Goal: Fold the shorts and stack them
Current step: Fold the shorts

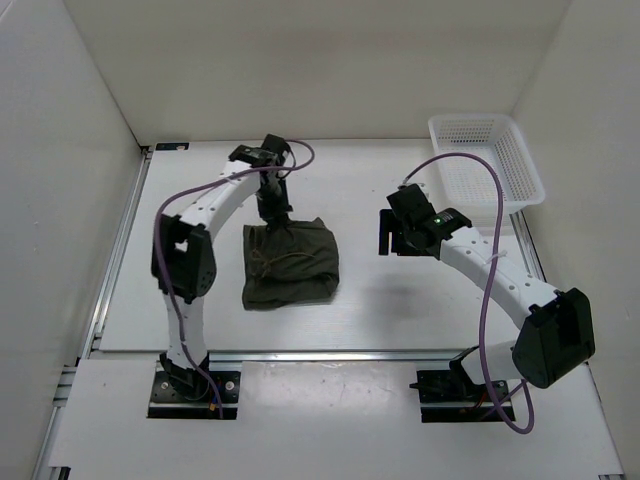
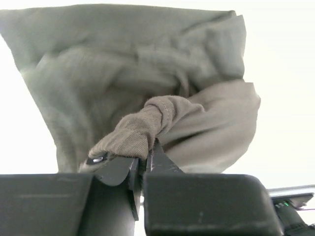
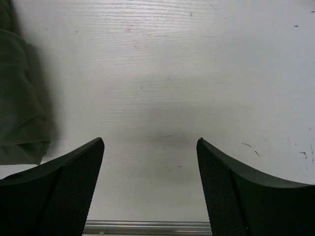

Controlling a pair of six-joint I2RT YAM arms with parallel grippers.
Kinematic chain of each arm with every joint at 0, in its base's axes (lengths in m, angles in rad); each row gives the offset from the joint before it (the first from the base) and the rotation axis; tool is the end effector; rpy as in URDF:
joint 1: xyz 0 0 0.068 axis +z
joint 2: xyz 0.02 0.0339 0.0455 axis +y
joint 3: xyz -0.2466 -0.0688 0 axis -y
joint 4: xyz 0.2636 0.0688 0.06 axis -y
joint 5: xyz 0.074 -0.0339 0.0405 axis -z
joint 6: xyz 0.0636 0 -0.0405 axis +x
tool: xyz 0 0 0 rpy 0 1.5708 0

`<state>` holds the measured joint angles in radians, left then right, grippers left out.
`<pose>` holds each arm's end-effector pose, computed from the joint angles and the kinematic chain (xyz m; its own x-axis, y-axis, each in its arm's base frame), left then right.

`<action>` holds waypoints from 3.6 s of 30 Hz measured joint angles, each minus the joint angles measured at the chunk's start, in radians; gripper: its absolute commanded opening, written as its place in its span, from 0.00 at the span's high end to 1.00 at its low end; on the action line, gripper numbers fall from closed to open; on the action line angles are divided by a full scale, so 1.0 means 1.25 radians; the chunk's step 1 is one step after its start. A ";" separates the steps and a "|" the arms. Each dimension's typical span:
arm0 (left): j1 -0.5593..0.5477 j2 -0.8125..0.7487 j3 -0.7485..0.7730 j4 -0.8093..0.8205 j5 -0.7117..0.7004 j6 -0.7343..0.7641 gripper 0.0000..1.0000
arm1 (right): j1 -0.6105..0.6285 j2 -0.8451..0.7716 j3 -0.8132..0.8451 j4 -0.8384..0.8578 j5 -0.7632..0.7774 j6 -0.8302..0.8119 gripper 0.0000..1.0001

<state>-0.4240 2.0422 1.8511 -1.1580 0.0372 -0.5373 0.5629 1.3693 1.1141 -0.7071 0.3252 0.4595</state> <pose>0.3932 -0.1801 0.2079 -0.9781 -0.1197 -0.1703 -0.0955 0.9850 -0.1437 0.2794 0.1523 0.2365 -0.7777 0.0062 -0.6286 -0.0070 0.9998 0.0186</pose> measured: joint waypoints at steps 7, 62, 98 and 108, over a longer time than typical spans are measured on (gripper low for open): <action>0.084 -0.222 -0.199 0.015 -0.002 -0.035 0.89 | 0.000 0.000 0.000 0.000 -0.001 -0.009 0.19; 0.023 -0.049 -0.322 0.166 0.013 -0.039 0.76 | 0.125 0.299 -0.032 0.211 -0.262 0.084 0.70; -0.087 -0.028 0.045 0.060 -0.001 0.033 0.03 | 0.050 0.091 0.114 0.080 0.017 -0.014 0.01; -0.038 -0.551 -0.079 0.073 -0.092 0.041 0.00 | -0.070 -0.138 0.086 -0.061 0.273 0.018 0.02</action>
<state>-0.4709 1.3540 1.7523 -1.0664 -0.0784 -0.4862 0.4755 1.1973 1.2221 -0.7837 0.6670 0.4816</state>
